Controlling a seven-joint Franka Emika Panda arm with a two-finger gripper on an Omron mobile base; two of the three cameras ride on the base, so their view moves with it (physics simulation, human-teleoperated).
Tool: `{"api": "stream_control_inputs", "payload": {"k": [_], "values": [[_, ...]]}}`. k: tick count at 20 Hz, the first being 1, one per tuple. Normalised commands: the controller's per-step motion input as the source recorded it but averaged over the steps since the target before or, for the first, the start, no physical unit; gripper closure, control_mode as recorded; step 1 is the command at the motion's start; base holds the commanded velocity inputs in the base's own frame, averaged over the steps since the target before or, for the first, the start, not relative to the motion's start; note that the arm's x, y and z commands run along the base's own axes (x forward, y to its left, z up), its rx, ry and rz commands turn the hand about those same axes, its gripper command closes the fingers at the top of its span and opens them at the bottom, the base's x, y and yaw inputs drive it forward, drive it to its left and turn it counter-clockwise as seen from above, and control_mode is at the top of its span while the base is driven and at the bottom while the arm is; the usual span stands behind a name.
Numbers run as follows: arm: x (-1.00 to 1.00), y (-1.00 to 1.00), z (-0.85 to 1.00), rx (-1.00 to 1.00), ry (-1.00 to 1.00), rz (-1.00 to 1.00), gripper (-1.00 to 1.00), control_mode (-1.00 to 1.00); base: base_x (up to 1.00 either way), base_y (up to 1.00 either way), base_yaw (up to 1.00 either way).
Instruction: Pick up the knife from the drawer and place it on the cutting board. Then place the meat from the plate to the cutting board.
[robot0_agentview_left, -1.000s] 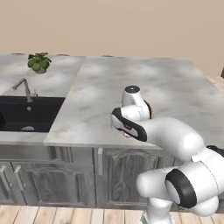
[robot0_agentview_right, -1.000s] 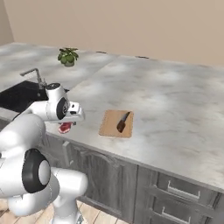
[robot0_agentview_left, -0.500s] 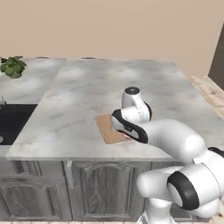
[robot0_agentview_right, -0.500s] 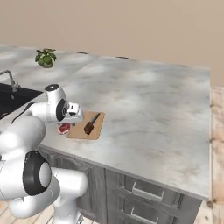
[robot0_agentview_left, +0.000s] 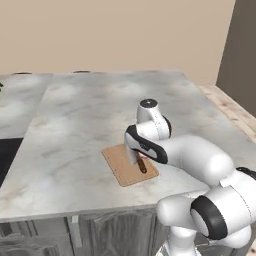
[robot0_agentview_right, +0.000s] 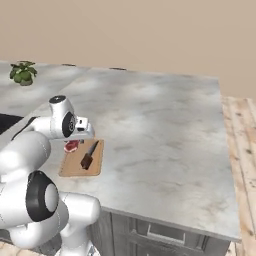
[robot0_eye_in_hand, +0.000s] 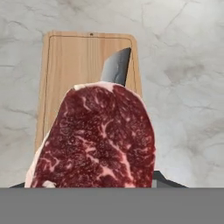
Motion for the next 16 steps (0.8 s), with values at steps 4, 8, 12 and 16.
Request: {"api": "stream_control_inputs", "payload": {"k": [4,8,12,16], "values": [[0.0,0.0,0.0,0.0,0.0,0.0,1.0,1.0,0.79,0.53,-0.26],[0.0,0.0,0.0,0.0,0.0,0.0,1.0,1.0,0.84,0.53,-0.23],[0.0,0.0,0.0,0.0,0.0,0.0,1.0,1.0,0.75,0.61,-0.18],[0.0,0.0,0.0,0.0,0.0,0.0,1.0,1.0,0.47,0.43,0.07]]}}
